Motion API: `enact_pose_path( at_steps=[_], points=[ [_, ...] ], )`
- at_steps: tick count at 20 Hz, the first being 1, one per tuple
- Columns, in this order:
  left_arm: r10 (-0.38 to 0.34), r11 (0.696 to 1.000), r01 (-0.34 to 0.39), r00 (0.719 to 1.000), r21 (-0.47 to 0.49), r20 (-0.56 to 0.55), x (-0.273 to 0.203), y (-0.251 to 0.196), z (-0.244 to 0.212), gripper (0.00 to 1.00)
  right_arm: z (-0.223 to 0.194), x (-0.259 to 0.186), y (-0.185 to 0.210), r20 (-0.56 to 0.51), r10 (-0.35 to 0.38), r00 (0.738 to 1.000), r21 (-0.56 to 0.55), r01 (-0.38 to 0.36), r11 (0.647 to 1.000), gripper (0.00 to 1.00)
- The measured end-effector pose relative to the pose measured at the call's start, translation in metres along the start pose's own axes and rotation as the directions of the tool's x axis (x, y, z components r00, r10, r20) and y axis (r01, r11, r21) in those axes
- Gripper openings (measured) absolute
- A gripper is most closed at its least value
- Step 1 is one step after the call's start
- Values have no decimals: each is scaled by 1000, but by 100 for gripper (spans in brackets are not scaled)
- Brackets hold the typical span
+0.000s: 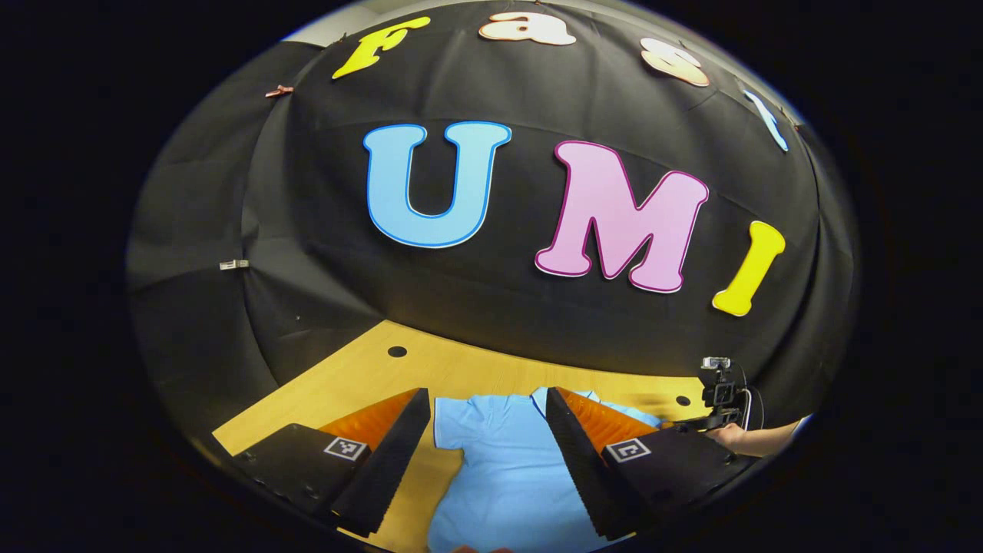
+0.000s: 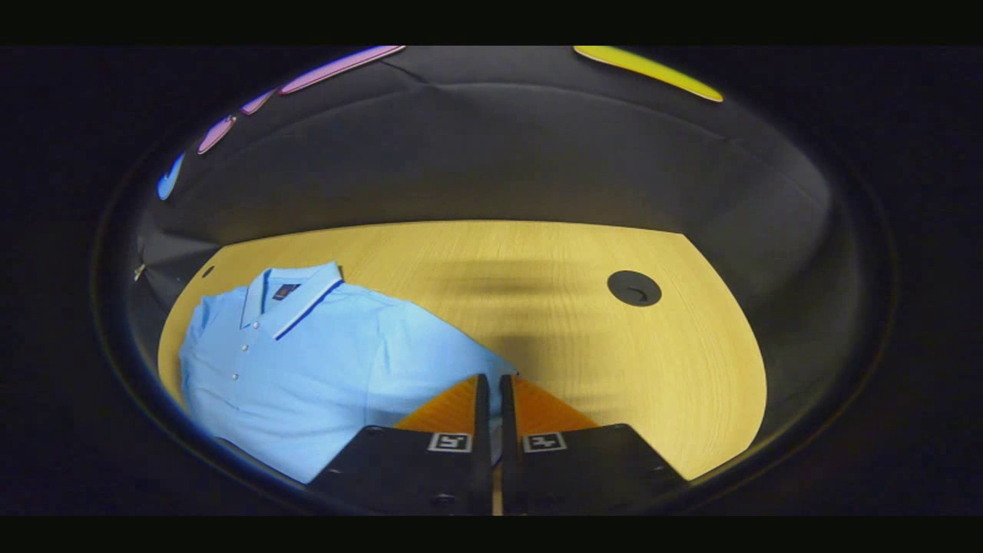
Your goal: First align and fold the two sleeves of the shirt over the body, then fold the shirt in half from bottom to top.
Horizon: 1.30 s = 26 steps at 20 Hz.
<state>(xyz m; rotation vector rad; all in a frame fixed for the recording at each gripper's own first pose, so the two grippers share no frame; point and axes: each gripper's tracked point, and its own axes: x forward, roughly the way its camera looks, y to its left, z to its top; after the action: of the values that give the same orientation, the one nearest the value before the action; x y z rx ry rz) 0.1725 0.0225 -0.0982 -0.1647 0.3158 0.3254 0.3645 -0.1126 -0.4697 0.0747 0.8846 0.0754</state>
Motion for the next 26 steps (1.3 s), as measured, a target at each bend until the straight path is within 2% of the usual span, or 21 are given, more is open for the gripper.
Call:
enact_pose_path(
  at_steps=[2,4,9,10,13,17,21,22,23,25,26],
  points=[
    [-2,1000,2,1000,9,-1,0,-1,1,97,2,-1,2,0,11,1000,29,-11,1000,14],
    [-5,1000,5,1000,11,1,-3,0,2,97,6,-4,7,11,30,999,42,-30,999,3],
    [19,1000,-19,1000,-10,-2,-6,17,-1,97,35,-27,52,72,125,989,17,-127,992,12],
    [24,1000,-24,1000,-10,0,-6,21,0,97,39,-31,66,79,151,985,3,-151,988,8],
    [30,999,-30,1000,-13,4,-6,33,-2,97,40,-40,107,64,222,973,-40,-220,975,8],
    [31,999,-32,999,-29,-19,-7,52,-9,97,25,-29,138,12,237,971,-56,-236,970,8],
    [39,999,-39,999,7,-35,-5,73,-16,97,8,-12,147,-27,222,975,-44,-223,974,8],
    [37,999,-37,998,9,-42,-3,77,-18,97,2,-10,149,-40,223,974,-40,-224,974,3],
    [34,999,-34,998,9,-46,-2,80,-20,97,-2,-8,151,-46,224,973,-35,-226,974,3],
    [32,999,-31,998,16,-54,1,86,-26,97,-5,-11,160,-56,249,967,-19,-250,968,7],
    [32,999,-30,998,20,-61,5,88,-30,97,-8,-11,165,-65,264,962,-10,-265,964,16]
  ],
)
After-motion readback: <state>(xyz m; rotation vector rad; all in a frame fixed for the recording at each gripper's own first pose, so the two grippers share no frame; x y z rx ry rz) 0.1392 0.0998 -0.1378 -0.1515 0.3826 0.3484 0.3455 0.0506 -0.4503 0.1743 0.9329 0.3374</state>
